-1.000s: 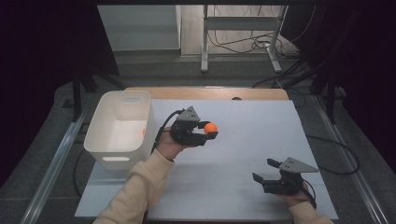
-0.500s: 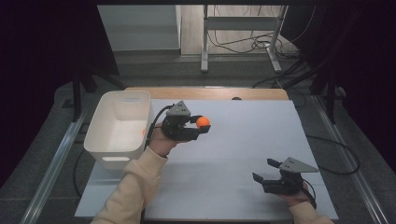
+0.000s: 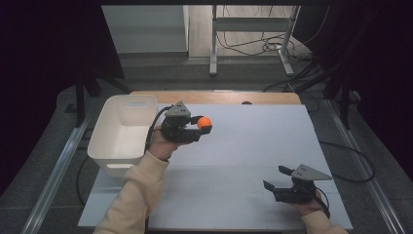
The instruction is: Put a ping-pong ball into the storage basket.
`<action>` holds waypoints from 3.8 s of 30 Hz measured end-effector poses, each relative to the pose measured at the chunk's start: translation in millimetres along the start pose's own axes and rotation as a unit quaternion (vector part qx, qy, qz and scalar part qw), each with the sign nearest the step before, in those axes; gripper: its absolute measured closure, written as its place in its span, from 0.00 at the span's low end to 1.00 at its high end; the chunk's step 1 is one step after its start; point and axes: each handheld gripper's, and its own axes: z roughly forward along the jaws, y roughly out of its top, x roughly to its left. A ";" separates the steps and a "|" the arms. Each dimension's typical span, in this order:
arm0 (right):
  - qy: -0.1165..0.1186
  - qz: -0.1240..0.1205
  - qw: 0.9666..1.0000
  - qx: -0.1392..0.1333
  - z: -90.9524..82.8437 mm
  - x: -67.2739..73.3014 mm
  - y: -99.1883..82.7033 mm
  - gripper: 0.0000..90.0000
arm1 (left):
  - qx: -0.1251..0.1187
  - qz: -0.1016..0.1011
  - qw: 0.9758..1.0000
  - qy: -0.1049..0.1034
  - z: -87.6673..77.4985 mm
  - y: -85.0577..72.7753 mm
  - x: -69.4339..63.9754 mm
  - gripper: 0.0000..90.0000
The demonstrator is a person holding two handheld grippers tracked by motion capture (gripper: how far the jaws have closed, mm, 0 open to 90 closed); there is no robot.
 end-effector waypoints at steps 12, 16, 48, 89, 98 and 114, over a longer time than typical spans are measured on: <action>0.000 0.000 1.000 0.001 0.1 0.1 0.0 0.18 | -0.008 -0.004 1.000 0.013 -10.9 0.9 6.4 0.55; 0.000 0.000 1.000 0.000 -0.1 0.1 0.0 0.18 | -0.013 -0.007 1.000 0.018 -15.5 1.1 8.9 0.55; -0.001 0.001 1.000 0.000 0.0 0.2 0.1 0.18 | -0.034 -0.033 0.997 0.055 -45.1 -1.5 31.3 0.55; -0.001 -0.001 1.000 0.002 0.2 0.3 0.2 0.18 | -0.054 -0.081 0.985 0.142 -82.6 -17.4 65.9 0.56; -0.002 -0.002 1.000 0.002 0.1 0.5 0.1 0.18 | -0.052 -0.092 0.979 0.172 -92.8 -23.9 74.8 0.56; -0.002 -0.002 1.000 0.002 0.5 0.7 0.0 0.18 | -0.047 -0.112 0.969 0.216 -106.0 -35.1 90.9 0.56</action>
